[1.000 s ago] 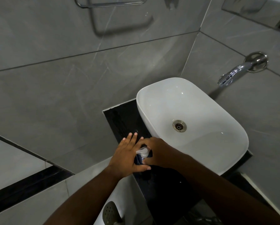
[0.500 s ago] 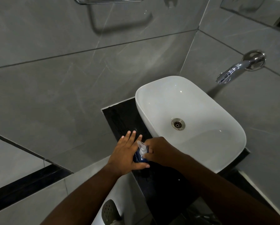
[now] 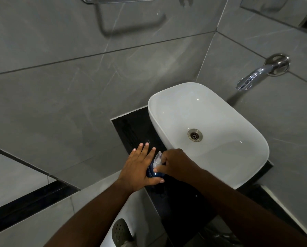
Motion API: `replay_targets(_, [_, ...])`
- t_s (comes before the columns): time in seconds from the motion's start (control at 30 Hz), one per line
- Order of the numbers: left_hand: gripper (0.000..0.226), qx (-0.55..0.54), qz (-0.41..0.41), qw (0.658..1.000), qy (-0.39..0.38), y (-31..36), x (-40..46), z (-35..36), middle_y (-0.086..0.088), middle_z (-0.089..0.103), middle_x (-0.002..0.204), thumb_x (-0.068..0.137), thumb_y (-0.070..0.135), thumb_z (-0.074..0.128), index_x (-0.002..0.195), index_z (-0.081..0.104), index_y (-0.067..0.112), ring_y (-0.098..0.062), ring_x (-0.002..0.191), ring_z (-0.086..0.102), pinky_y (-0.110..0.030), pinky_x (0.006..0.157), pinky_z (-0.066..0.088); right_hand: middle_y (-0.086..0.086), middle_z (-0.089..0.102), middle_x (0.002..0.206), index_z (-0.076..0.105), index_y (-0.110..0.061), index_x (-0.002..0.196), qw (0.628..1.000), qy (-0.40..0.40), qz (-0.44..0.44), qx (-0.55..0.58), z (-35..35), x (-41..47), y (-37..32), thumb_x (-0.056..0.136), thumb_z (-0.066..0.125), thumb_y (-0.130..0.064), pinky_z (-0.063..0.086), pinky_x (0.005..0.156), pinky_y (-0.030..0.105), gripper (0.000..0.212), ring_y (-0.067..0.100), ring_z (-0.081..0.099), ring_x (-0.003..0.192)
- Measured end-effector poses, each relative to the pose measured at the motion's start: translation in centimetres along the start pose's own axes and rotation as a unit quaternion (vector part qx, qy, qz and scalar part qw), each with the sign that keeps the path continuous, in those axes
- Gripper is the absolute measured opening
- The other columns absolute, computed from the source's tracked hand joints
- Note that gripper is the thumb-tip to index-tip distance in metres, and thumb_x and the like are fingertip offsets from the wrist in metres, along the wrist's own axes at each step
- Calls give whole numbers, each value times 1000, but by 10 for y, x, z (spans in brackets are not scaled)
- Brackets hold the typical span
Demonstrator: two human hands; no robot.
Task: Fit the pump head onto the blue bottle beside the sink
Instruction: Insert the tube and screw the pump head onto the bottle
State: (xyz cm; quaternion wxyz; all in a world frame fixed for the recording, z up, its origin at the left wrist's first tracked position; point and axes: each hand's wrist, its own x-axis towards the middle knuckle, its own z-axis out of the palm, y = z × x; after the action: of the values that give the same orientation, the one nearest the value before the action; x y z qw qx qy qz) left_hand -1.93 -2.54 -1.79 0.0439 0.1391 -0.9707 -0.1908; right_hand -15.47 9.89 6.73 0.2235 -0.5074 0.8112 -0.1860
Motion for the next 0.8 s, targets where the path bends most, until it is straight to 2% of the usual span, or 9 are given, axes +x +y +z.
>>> replay_targets(0.1, [109, -2, 3, 1000, 4, 1, 1, -1, -4, -2, 162, 75, 94, 36, 155, 8, 26, -20, 147, -13, -41, 115, -8, 6, 70, 88, 64, -14, 93, 999, 2, -31, 27, 0, -2, -1, 74, 71, -33, 51, 71, 25, 28, 12, 59, 73])
replay_targets(0.17, [110, 2, 3, 1000, 0, 2, 2, -2, -6, 0, 163, 74, 95, 36, 155, 9, 25, -21, 148, -12, -41, 115, -7, 9, 70, 82, 65, -10, 87, 999, 13, -36, 3, 2, -2, -1, 74, 71, -32, 55, 71, 37, 25, 18, 61, 70])
replay_targets(0.2, [110, 5, 1, 1000, -3, 2, 1, -2, -6, -1, 163, 74, 95, 35, 155, 8, 26, -20, 148, -13, -40, 115, -8, 10, 70, 79, 67, -9, 84, 999, 17, -27, -10, 2, -1, -1, 74, 71, -35, 55, 71, 38, 28, 20, 61, 68])
replay_targets(0.33, [111, 9, -2, 1000, -8, 1, 1, -1, -5, -4, 163, 74, 94, 36, 156, 6, 25, -21, 148, -15, -41, 116, -9, 6, 72, 82, 69, -13, 87, 1000, 29, 4, -12, 5, -1, 1, 70, 70, -50, 52, 70, 27, 41, 14, 62, 68])
replay_targets(0.47, [111, 6, 0, 1000, -4, 1, 1, -1, -6, -1, 163, 73, 95, 35, 155, 8, 25, -21, 148, -13, -42, 116, -7, 7, 68, 92, 61, -14, 98, 998, 44, -26, 38, 9, -6, -3, 73, 71, -34, 50, 74, 24, 34, 13, 59, 77])
replay_targets(0.57, [110, 10, -3, 1000, -5, 1, 1, -1, -4, -2, 162, 73, 95, 35, 155, 7, 27, -21, 148, -13, -44, 117, -4, 5, 64, 82, 63, -10, 87, 999, 41, -14, 22, 8, -6, -4, 75, 71, -35, 43, 66, 22, 29, 11, 53, 67])
replay_targets(0.67, [110, 11, -5, 1000, -4, 0, 2, 0, -4, -2, 162, 74, 95, 37, 155, 8, 27, -21, 148, -14, -43, 116, -6, 0, 62, 75, 65, -10, 83, 999, 33, 1, 19, 3, -4, -2, 70, 75, -40, 31, 58, 11, 34, 5, 48, 58])
replay_targets(0.73, [110, 8, -5, 1000, -3, 0, 2, 0, -5, -1, 163, 73, 94, 39, 155, 8, 27, -21, 148, -12, -44, 116, -5, 2, 67, 83, 64, -10, 90, 999, 20, -26, 23, -1, -4, -3, 72, 74, -36, 35, 64, 11, 33, 7, 53, 66])
replay_targets(0.8, [110, 6, -3, 1000, -1, 0, 2, 1, -5, 0, 163, 73, 94, 40, 155, 7, 28, -21, 148, -12, -45, 116, -3, 11, 69, 93, 64, -7, 99, 998, 13, -53, 27, -2, -5, -4, 77, 72, -28, 42, 73, 18, 32, 15, 60, 78])
